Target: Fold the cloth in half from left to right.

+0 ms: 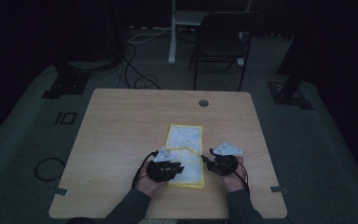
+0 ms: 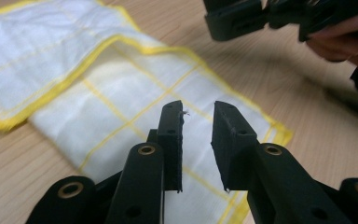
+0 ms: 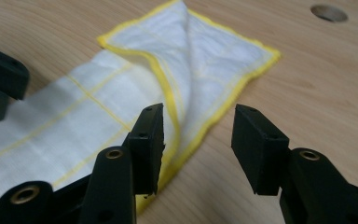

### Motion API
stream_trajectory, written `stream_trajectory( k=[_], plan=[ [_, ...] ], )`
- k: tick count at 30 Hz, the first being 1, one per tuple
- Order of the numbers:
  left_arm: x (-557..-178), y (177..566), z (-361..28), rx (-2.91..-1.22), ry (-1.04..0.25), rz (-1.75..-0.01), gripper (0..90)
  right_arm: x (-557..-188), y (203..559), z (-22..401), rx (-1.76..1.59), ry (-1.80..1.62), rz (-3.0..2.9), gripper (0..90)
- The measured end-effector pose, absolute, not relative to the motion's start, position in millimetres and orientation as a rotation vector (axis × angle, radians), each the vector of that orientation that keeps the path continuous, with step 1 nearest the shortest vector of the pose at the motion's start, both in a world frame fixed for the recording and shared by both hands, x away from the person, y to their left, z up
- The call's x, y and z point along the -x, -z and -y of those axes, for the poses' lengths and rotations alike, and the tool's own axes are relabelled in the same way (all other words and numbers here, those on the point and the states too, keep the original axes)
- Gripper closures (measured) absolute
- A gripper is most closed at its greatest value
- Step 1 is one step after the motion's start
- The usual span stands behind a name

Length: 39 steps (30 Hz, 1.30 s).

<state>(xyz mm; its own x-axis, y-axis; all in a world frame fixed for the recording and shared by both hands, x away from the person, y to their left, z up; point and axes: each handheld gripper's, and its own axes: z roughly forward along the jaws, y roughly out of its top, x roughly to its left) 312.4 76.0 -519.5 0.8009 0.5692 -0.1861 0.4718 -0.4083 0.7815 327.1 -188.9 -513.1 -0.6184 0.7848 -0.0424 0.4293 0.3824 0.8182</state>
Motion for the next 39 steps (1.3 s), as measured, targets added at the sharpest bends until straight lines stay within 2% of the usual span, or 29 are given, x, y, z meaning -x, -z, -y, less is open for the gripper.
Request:
stream_trajectory(
  k=[17,39],
  plan=[
    [-306.7,539.9,-88.4,-2.116,-0.117,-0.825,86.4,-351.2,508.5,155.9,-0.949,-1.158,-2.273,54.5],
    [-306.7,544.3,-92.3,-2.115,-0.132,-0.833,81.9,-383.2,509.1,112.5,-0.818,-1.114,-2.365,53.4]
  ],
)
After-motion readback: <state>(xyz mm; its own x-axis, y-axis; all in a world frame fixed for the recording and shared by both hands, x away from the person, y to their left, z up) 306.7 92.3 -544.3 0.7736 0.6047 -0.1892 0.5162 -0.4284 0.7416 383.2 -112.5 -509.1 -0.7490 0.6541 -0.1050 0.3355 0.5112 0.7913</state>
